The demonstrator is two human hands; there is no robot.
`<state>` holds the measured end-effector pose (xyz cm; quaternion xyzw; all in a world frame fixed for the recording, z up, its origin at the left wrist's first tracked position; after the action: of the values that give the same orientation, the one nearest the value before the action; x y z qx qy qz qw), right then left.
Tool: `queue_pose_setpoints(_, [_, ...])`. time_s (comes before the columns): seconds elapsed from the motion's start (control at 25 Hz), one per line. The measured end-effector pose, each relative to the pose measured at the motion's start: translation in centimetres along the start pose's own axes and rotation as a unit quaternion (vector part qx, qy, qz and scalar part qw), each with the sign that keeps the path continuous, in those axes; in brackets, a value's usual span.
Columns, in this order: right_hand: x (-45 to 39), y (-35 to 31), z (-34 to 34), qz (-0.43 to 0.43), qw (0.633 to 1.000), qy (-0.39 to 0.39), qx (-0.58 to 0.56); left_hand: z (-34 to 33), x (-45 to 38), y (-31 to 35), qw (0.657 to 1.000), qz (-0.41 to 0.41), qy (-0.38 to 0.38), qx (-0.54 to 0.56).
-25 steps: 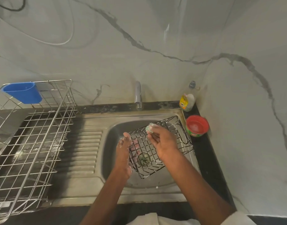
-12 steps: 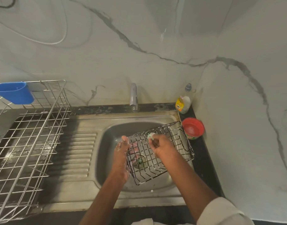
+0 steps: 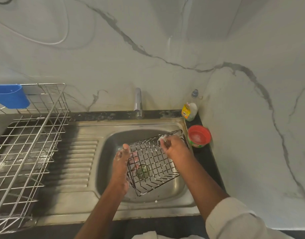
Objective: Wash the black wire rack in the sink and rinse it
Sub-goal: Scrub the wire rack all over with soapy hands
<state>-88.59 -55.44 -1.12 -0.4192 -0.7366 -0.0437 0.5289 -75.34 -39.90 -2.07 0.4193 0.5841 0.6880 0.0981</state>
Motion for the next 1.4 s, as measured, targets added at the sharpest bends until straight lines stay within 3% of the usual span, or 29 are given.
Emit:
queue_pose_setpoints(0.16, [0.9,-1.5,-0.2,0.031,0.995,-0.052,-0.080,0.0,-0.5,0.6,1.000,0.007,-0.004,0.005])
queue_pose_setpoints(0.28, [-0.1,-0.6,1.1,0.008,0.992,-0.019,-0.122,-0.2,0.0,1.4,1.000,-0.006,-0.020,-0.009])
queue_pose_setpoints(0.36, [-0.4,-0.8,0.5,-0.012,0.984,-0.062,-0.169,-0.4,0.4,1.8,0.999,-0.001,-0.030,-0.012])
queue_pose_setpoints(0.52, [0.1,-3.8,0.7,0.032,0.963,-0.042,-0.264,0.3,0.2,1.9,1.000,-0.001,-0.008,-0.020])
queue_pose_setpoints(0.56, [0.6,-4.3,0.6,0.048,0.966,-0.038,-0.251,0.7,0.0,1.9,1.000,-0.010,0.004,-0.021])
queue_pose_setpoints(0.64, [0.8,-5.7,1.0,0.177,0.980,-0.054,-0.075,1.4,-0.4,1.9,0.999,-0.027,0.017,-0.021])
queue_pose_setpoints(0.68, [0.9,-6.5,1.3,0.286,0.952,-0.053,0.099,1.6,-0.6,2.0,0.999,-0.031,0.020,-0.025])
queue_pose_setpoints(0.72, [1.4,-6.7,1.2,0.397,0.865,-0.058,0.302,1.7,-0.7,2.2,0.999,-0.034,0.022,-0.032])
queue_pose_setpoints(0.76, [1.2,-6.4,1.4,0.476,0.749,-0.064,0.456,1.8,-0.8,2.4,0.999,-0.032,0.019,-0.038])
queue_pose_setpoints(0.8, [1.0,-6.0,1.6,0.522,0.647,-0.079,0.551,1.9,-0.8,2.7,0.999,-0.031,0.015,-0.040])
queue_pose_setpoints(0.92, [0.6,-4.8,0.8,0.603,0.378,-0.133,0.689,1.4,0.0,4.8,0.998,-0.051,0.004,-0.046])
queue_pose_setpoints(0.96, [0.2,-4.5,0.5,0.606,0.300,-0.126,0.726,1.2,0.2,5.4,0.997,-0.061,0.001,-0.048])
queue_pose_setpoints(1.0, [0.4,-4.2,0.1,0.596,0.245,-0.122,0.755,1.1,0.2,5.9,0.996,-0.071,0.001,-0.053])
queue_pose_setpoints(1.2, [1.1,-0.9,2.0,0.466,0.156,-0.163,0.856,1.0,0.4,6.7,0.993,-0.088,0.012,-0.078])
queue_pose_setpoints(1.24, [0.7,-0.5,2.4,0.453,0.163,-0.174,0.859,1.1,0.3,6.7,0.993,-0.089,0.011,-0.074])
queue_pose_setpoints(1.32, [-0.1,-1.0,1.5,0.481,0.212,-0.164,0.835,1.2,0.3,6.8,0.994,-0.088,0.009,-0.068])
queue_pose_setpoints(1.4, [-1.0,-1.8,0.2,0.523,0.284,-0.127,0.793,1.2,0.2,6.4,0.995,-0.080,0.012,-0.059])
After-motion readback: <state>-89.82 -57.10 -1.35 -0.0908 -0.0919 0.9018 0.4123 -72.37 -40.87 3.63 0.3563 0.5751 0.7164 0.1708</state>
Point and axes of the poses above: each hand's wrist, its own x-axis away from the middle knuckle, its own z-axis out of the back of the hand, y = z × x, the point moved 4 cm from there along -x, towards the middle knuckle, and after that the axes turned 13 degrees about -x, right-handed, at the moved point
